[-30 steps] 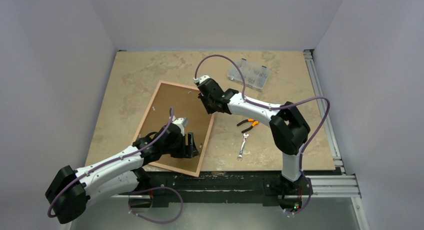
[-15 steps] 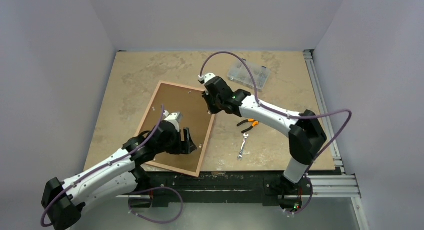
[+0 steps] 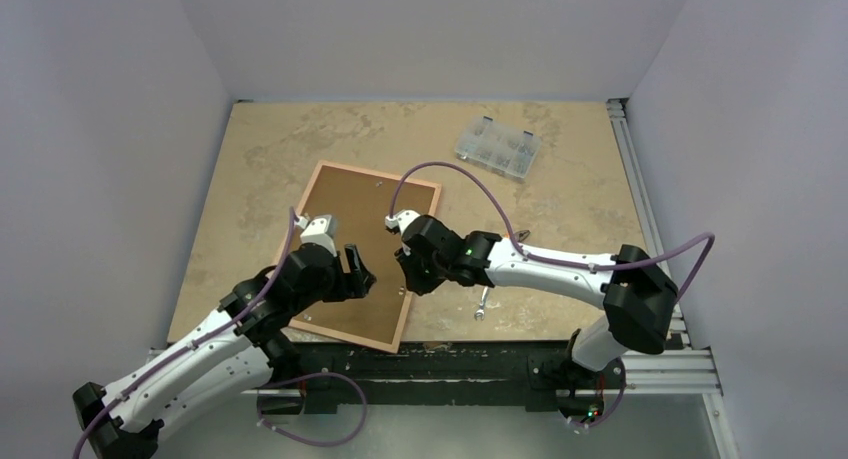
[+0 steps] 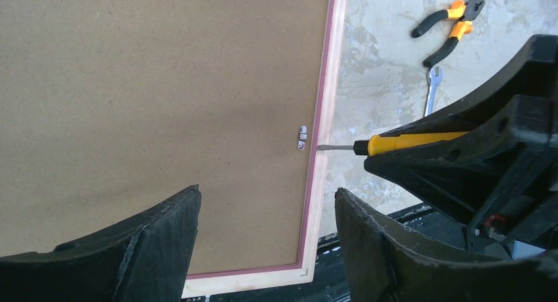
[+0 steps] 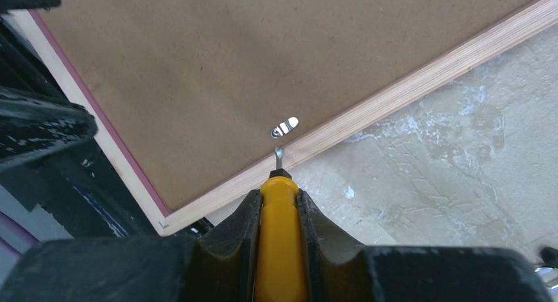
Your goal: Take the photo out of the frame
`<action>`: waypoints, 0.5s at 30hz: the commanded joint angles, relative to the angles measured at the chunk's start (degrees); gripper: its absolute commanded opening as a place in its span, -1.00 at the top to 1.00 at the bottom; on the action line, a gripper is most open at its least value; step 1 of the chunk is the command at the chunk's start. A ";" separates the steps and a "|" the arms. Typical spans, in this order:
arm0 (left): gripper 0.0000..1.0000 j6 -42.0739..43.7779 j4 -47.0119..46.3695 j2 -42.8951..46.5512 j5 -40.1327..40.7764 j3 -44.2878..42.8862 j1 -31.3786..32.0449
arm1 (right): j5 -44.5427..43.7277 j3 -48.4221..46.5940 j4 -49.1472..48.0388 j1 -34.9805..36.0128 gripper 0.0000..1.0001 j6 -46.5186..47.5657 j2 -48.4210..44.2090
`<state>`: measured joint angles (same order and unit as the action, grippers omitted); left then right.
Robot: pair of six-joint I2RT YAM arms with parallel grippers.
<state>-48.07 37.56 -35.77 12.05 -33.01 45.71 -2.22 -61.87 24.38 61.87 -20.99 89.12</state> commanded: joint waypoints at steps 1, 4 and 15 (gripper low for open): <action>-0.45 -1.50 -0.66 -1.97 -0.26 -2.62 -0.36 | 0.60 0.48 -3.21 0.18 1.00 -2.54 -1.88; -0.44 -2.63 -1.85 -2.17 -1.73 -1.56 -0.31 | -0.40 1.22 -3.17 0.32 1.00 -2.08 -1.97; -0.44 -3.09 -2.18 0.12 -2.47 0.56 -0.40 | -1.37 0.43 -2.82 0.41 1.00 -1.07 0.79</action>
<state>-50.46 36.97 -36.32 10.20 -32.93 45.71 -2.35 -60.71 22.48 61.89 -22.06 88.90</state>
